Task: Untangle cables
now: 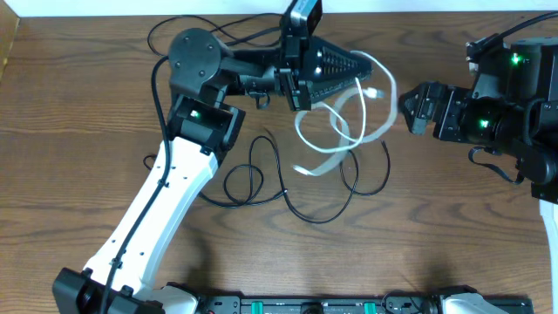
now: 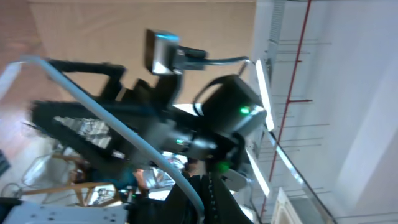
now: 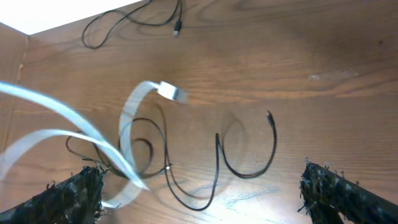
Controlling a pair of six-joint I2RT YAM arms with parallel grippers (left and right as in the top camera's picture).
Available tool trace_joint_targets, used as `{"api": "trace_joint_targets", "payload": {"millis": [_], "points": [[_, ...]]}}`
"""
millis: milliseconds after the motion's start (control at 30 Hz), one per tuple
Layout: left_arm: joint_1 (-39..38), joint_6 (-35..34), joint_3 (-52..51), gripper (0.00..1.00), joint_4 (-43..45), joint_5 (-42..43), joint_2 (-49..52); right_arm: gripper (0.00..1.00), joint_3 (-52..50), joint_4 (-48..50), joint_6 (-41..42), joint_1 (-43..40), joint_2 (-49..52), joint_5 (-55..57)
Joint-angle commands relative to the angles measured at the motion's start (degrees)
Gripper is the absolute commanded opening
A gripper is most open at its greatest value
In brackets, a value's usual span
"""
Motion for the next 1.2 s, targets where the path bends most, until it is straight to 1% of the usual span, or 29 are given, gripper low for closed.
{"api": "trace_joint_targets", "payload": {"millis": [0, 167, 300, 467, 533, 667, 767, 867, 967, 1067, 1167], "points": [[0.1, -4.4, 4.0, 0.07, 0.7, 0.6, -0.7, 0.99, 0.6, -0.2, -0.5, 0.8, 0.1, 1.3], [3.0, -3.0, 5.9, 0.07, 0.6, -0.9, -0.6, 0.99, 0.6, -1.1, -0.5, 0.8, 0.1, 1.3], [7.8, 1.7, 5.9, 0.07, 0.2, -2.2, -0.2, 0.99, 0.6, -1.8, -0.5, 0.8, 0.1, 1.3], [13.6, 5.2, 5.8, 0.08, 0.2, -1.2, 1.3, 0.99, 0.6, -2.2, -0.5, 0.8, 0.1, 1.3], [15.6, 8.5, 5.8, 0.07, 0.2, -0.7, 2.1, 0.99, 0.6, -2.1, -0.5, 0.8, 0.1, 1.3], [19.1, 17.2, 5.8, 0.07, 0.1, 0.7, 4.2, 0.99, 0.6, -2.1, -0.5, 0.8, 0.1, 1.3], [20.9, 27.7, 5.8, 0.07, -1.9, 0.8, 5.7, 0.99, 0.6, -2.0, -0.5, 0.8, 0.1, 1.3], [22.4, 38.6, 5.8, 0.07, -11.3, -1.0, 6.7, 0.99, 0.6, -2.0, -0.5, 0.8, 0.1, 1.3], [23.6, 47.1, 5.8, 0.07, -22.0, -6.8, 7.5, 0.99, 0.6, -1.9, -0.5, 0.8, 0.1, 1.3], [24.7, 58.9, 5.8, 0.07, -31.1, -14.7, 8.0, 0.99, 0.6, -1.5, -0.5, 0.8, 0.1, 1.3], [25.4, 68.7, 5.8, 0.07, -42.3, -25.9, 8.0, 0.99, 0.6, -1.2, -0.5, 0.8, 0.1, 1.3]]}}
